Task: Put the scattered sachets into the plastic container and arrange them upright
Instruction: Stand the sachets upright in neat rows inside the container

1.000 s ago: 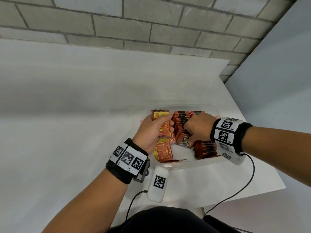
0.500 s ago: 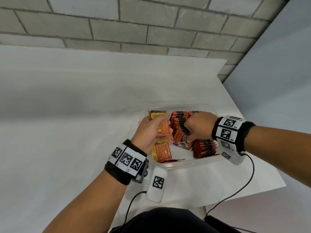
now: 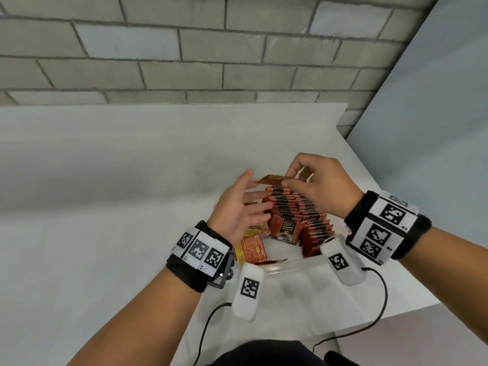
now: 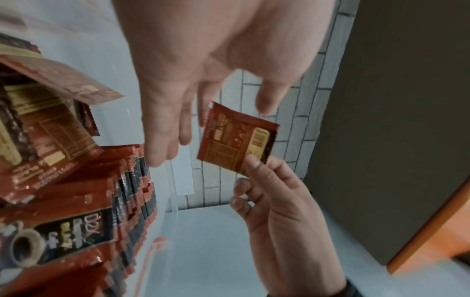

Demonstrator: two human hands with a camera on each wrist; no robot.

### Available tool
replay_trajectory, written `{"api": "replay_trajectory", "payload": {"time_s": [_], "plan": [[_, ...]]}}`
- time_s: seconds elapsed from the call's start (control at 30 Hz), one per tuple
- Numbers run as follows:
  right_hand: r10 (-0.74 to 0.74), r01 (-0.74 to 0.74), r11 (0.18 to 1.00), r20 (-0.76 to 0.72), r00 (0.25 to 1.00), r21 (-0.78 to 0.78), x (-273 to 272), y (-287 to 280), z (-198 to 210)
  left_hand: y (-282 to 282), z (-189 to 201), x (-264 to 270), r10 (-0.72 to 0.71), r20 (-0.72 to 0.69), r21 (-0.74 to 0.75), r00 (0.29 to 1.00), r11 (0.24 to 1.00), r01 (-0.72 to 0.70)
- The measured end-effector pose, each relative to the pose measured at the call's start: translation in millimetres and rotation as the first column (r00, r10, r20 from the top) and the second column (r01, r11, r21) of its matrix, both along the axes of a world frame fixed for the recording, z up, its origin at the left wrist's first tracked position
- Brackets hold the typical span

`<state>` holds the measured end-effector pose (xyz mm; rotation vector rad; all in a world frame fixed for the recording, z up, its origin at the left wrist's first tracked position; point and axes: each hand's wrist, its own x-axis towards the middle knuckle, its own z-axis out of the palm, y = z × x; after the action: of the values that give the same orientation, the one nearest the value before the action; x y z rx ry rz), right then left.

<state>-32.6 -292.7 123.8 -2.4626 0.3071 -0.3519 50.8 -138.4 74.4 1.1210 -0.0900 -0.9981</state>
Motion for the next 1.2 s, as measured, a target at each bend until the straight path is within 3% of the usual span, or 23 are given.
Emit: {"api": "replay_trajectory", "payload": {"time_s": [0.07, 0.2, 0.4, 0.6, 0.77, 0.9, 0.97, 1.2], "plan": [[0.079, -0.073, 0.994, 0.070, 0.994, -0.083, -6, -1, -1, 0, 3, 0, 0.003, -0.098, -0.047, 0.995, 0.999, -0.008], [0.172, -0.187, 0.974, -0.118, 0.978, -0.125, -19, 2, -8, -4, 5, -3, 0.015, 0.022, -0.059, 1.000, 0.998, -0.014], [0.050, -0.051, 0.993, -0.019, 0.999, -0.106, -21, -13, -7, -15, 11, -2, -0.057, 0.160, 0.037, 0.986, 0.998, 0.051], [0.034, -0.043, 0.998, -0.235, 0.971, -0.035, -12, -20, -1, -32, 20, -15, -0.166, 0.212, 0.130, 0.963, 0.982, 0.140], [0.069, -0.066, 0.998, -0.483, 0.873, 0.022, -20, -23, -6, -33, 13, -14, -0.015, 0.107, 0.233, 0.994, 0.972, -0.011], [0.093, -0.199, 0.975, -0.632, 0.770, -0.098, -20, -9, -22, -37, 11, -14, 0.034, 0.028, 0.272, 0.999, 0.961, -0.040], [0.060, -0.257, 0.946, -0.675, 0.735, -0.196, -13, -6, -26, -39, 11, -15, 0.019, 0.009, 0.299, 1.000, 0.954, -0.021], [0.024, -0.390, 0.878, -0.789, 0.613, -0.276, 6, -7, -35, -36, 9, -13, -0.138, 0.013, 0.424, 0.990, 0.898, 0.119]]}}
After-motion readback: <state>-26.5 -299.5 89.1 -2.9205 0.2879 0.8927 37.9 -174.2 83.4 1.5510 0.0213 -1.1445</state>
